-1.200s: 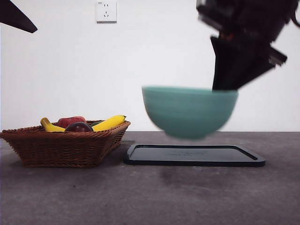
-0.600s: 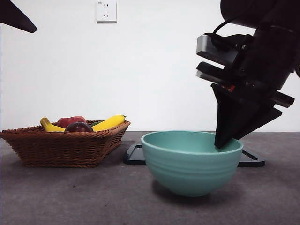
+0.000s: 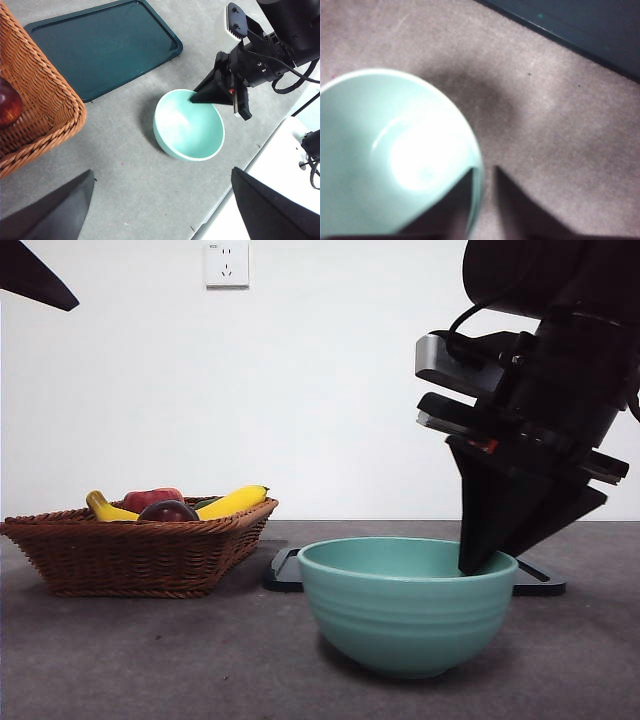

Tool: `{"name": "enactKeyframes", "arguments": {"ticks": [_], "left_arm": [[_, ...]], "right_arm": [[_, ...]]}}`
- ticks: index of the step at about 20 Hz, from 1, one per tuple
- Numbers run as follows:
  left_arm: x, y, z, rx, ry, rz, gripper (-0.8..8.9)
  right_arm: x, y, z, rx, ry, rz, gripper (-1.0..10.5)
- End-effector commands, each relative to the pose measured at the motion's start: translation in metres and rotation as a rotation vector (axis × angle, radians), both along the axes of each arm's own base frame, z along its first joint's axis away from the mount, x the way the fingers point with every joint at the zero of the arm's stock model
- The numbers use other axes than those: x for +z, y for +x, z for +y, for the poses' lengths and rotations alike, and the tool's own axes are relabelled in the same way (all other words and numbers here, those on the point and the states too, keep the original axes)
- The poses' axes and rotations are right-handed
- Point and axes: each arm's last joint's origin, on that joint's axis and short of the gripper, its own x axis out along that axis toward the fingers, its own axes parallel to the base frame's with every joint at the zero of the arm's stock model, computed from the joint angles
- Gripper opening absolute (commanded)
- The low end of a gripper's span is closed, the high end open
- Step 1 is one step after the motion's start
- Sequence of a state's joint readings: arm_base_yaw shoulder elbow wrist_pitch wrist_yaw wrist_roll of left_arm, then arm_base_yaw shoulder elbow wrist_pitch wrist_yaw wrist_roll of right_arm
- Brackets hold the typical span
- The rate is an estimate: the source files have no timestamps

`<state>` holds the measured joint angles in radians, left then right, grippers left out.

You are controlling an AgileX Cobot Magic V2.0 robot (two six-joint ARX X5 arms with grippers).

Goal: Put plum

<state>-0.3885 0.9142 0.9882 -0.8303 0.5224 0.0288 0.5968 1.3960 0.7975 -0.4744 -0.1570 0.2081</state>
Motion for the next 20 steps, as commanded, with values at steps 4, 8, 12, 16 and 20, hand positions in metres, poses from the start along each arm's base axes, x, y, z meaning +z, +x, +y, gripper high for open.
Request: {"name": "enactKeyframes", "arguments": {"ticks": [4,8,12,16,20], "left_arm": [[0.006,0.001,-0.001,-0.013,-0.005,-0.028,4.36],[0.006,0.001,-0.001,-0.013,-0.005,-0.028,4.36],[0.006,0.001,-0.001,-0.013,-0.005,-0.028,4.36],[0.006,0.001,-0.001,-0.013,-0.005,-0.027,4.36],[0.006,0.001,-0.001,-0.009,-0.008,-0.022,4.36]], "right_arm": [[0.012,-0.002,0.002,-0.010,0.027,-0.024,2.8],[0.057,-0.015,-0.010,-0.009,0.096,-0.132,2.8],[0.114,-0.041,-0.029,0.023,0.150,-0.263,2.8],[0.156,-0.072,-0.050,0.054,0.175,-0.338,2.8],[0.167,-0.097,-0.064,0.108,0.218,-0.313,2.8]]}}
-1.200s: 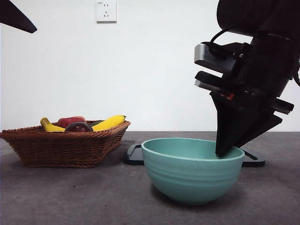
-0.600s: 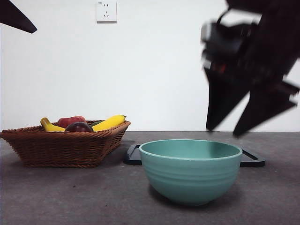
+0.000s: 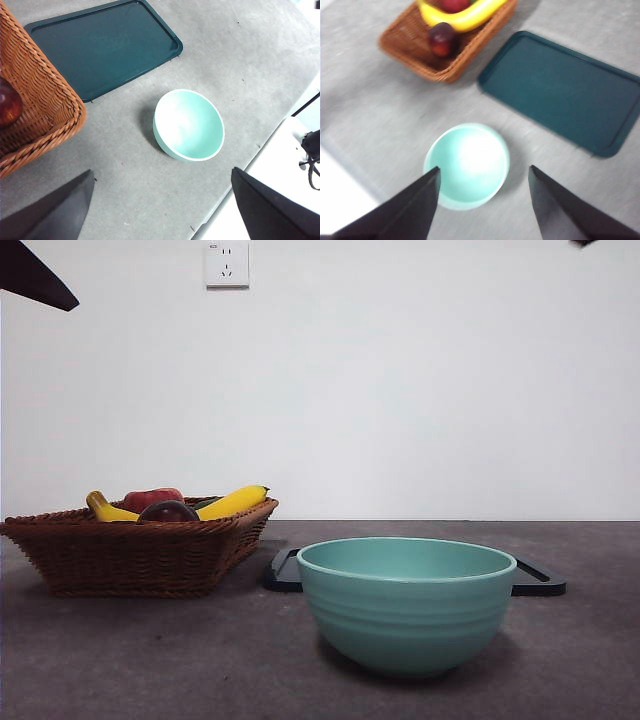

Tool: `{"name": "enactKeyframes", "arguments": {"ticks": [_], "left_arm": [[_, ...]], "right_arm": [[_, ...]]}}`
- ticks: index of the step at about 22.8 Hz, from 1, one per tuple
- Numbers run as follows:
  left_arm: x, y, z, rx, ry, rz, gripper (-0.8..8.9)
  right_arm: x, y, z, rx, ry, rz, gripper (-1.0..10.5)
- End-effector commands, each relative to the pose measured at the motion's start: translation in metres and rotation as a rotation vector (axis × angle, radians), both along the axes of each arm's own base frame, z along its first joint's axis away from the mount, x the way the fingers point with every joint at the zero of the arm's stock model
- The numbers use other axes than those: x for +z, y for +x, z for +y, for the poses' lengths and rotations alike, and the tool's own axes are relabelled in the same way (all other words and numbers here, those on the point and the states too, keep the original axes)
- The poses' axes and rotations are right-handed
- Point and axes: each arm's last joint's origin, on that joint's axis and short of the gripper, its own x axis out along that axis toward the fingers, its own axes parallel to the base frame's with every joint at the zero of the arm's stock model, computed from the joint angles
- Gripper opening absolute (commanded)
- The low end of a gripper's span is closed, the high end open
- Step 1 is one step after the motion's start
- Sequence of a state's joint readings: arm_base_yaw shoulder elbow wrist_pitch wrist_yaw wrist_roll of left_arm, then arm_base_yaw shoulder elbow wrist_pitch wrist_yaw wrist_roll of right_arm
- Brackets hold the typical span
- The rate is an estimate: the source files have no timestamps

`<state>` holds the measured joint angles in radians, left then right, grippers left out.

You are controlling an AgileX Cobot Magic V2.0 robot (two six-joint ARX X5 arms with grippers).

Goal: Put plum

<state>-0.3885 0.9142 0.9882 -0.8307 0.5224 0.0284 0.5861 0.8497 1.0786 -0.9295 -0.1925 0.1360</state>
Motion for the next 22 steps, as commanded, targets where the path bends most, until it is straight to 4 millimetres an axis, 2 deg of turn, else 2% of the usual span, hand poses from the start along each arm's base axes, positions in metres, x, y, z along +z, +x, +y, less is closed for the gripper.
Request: {"name": "enactKeyframes", "arguments": {"ticks": [1,4,14,15,17,20,21,22], "left_arm": [[0.0059,0.0011,-0.0013,-0.009,-0.008,-0.022,4.36],[0.0059,0.0011,-0.0013,-0.009,-0.008,-0.022,4.36],[0.0059,0.0011,-0.0013,-0.009,-0.008,-0.023,4.26],[0.0059,0.0011,-0.0013,-0.009,-0.008,-0.023,3.99],[0.0059,0.0011,-0.0013,-0.009,-0.008,-0.023,2.74],[0.0059,0.0011,-0.0013,-0.009,-0.008,-0.023,0.51],[0.0059,0.0011,-0.0013,-0.009,-0.008,-0.023,0.04],[0.0059,0.0011,-0.0013,-0.009,-0.008,-0.023,0.08]], "right_arm": [[0.0020,-0.0084,-0.0023,0.070,0.014,0.045,2.8],[-0.0027,-0.0139,-0.0052,0.099,-0.021,0.103,2.8],[-0.0015,-0.0126,-0.0043,0.101,-0.013,0.085,2.8],[-0.0015,-0.0127,-0.0043,0.101,-0.013,0.085,2.8],[-0.0015,-0.0127,-0.0043,0.101,-0.013,0.085,2.5],[-0.0015,-0.0126,-0.0043,0.102,-0.013,0.084,0.3],[-0.0015,-0.0127,-0.0044,0.104,-0.015,0.082,0.1],[-0.0014,-0.0127,-0.0044,0.104,-0.015,0.082,0.1]]}}
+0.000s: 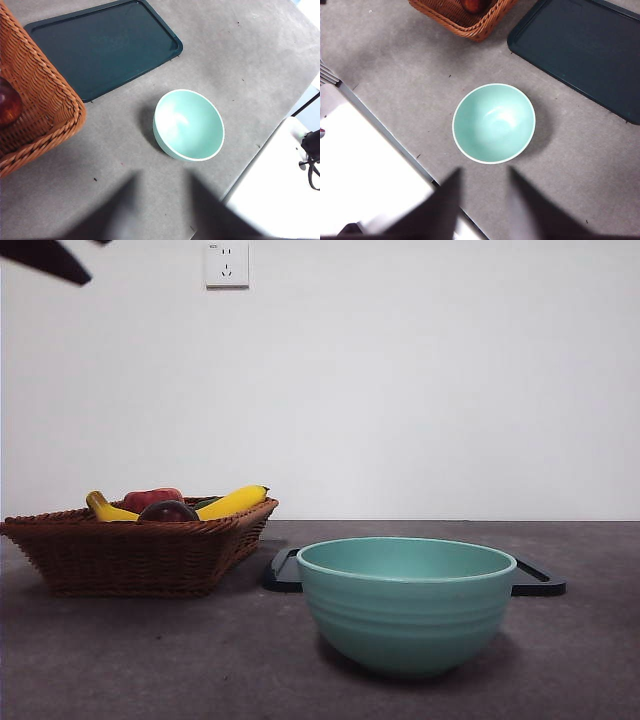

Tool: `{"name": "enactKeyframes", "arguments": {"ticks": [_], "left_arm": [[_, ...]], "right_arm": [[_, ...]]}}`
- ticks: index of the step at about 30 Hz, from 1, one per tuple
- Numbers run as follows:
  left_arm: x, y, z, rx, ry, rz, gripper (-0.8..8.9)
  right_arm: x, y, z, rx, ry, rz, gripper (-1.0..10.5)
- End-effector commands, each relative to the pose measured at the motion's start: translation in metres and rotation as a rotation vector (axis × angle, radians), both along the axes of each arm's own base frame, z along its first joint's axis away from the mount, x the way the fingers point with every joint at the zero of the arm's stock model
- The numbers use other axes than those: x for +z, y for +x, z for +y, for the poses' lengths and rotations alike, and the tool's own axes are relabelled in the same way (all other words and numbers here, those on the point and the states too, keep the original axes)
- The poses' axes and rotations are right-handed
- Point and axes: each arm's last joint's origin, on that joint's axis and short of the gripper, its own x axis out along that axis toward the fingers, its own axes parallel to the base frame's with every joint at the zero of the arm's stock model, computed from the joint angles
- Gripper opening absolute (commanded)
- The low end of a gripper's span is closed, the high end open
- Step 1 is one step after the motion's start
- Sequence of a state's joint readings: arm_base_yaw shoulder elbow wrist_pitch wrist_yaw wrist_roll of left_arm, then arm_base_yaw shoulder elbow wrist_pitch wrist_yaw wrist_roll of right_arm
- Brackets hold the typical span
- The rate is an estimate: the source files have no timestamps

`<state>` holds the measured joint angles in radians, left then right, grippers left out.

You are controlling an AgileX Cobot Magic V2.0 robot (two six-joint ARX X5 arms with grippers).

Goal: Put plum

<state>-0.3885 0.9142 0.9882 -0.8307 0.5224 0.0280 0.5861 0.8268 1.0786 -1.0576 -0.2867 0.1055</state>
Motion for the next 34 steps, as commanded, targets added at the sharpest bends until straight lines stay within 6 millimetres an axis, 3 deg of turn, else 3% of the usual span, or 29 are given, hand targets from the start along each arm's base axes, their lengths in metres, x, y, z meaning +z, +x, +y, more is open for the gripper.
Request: {"name": "enactKeyframes", "arguments": {"ticks": [1,28,34], "left_arm": [[0.0059,0.0011,-0.0013,-0.009,-0.008,-0.024,0.08],[0.0061,0.0012,-0.0014,-0.010,-0.008,-0.025,0.08],[0.0090,0.0017,0.0002,-0.018,0.010,-0.097,0.08]], "right_arm": [[0.0044,0.0008,0.0014,0.015,0.006,-0.023,0.1],[0.0049,0.0013,0.0017,0.015,0.010,-0.029,0.1],[0.0049,0.0013,0.0017,0.015,0.010,-0.029,0.1]]}}
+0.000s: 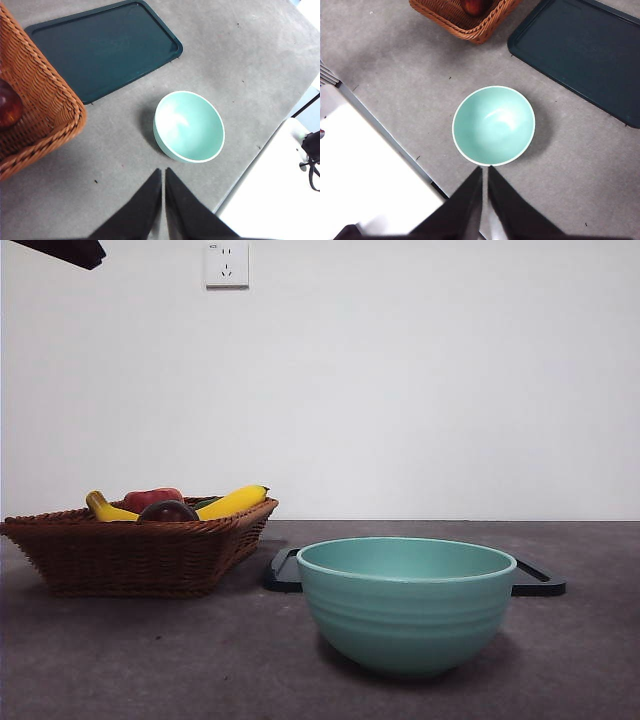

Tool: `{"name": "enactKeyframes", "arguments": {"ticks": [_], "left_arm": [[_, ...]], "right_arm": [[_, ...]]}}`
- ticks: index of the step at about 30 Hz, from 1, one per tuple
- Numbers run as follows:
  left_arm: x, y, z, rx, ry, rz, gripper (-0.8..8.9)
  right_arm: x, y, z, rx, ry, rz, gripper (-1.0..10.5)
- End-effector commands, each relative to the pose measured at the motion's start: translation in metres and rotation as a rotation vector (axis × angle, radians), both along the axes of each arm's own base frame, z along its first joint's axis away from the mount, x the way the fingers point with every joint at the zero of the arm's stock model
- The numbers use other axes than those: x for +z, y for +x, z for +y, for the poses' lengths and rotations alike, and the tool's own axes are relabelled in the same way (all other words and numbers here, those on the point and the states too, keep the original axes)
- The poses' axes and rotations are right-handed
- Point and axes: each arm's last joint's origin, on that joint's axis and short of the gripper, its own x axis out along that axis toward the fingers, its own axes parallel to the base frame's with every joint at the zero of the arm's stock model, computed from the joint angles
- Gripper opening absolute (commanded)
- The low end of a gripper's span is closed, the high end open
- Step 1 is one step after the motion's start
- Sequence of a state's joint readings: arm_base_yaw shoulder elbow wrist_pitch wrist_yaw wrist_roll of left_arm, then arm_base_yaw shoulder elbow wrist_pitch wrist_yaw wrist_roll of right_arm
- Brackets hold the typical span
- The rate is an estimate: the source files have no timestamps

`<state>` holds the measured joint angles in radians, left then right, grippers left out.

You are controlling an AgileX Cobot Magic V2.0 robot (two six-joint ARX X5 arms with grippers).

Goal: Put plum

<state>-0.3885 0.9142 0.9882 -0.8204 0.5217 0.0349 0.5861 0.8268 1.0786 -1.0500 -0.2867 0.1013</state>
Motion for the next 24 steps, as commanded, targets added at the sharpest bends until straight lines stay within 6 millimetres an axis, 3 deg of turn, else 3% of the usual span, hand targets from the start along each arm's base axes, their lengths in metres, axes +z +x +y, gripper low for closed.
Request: {"name": "enactKeyframes", "arguments": {"ticks": [1,6,10,15,24], "left_arm": [[0.011,0.002,0.003,0.008,0.020,-0.130,0.08],[0.032,0.002,0.025,0.240,0.006,-0.463,0.08],[0.028,-0.009,0.046,0.434,-0.009,-0.735,0.08],[-0.008,-0.026,0.065,0.656,0.059,-0.914,0.08],[-0.089,-0.045,0.080,0.832,0.150,-0.887,0.08]], "right_arm": [[0.004,0.001,0.001,0.012,0.008,-0.020,0.1],[0.004,0.001,0.001,0.012,0.008,-0.020,0.1],[0.004,0.001,0.001,0.012,0.008,-0.020,0.1],[0.004,0.001,0.001,0.012,0.008,-0.020,0.1],[0.004,0.001,0.001,0.012,0.008,-0.020,0.1]]}}
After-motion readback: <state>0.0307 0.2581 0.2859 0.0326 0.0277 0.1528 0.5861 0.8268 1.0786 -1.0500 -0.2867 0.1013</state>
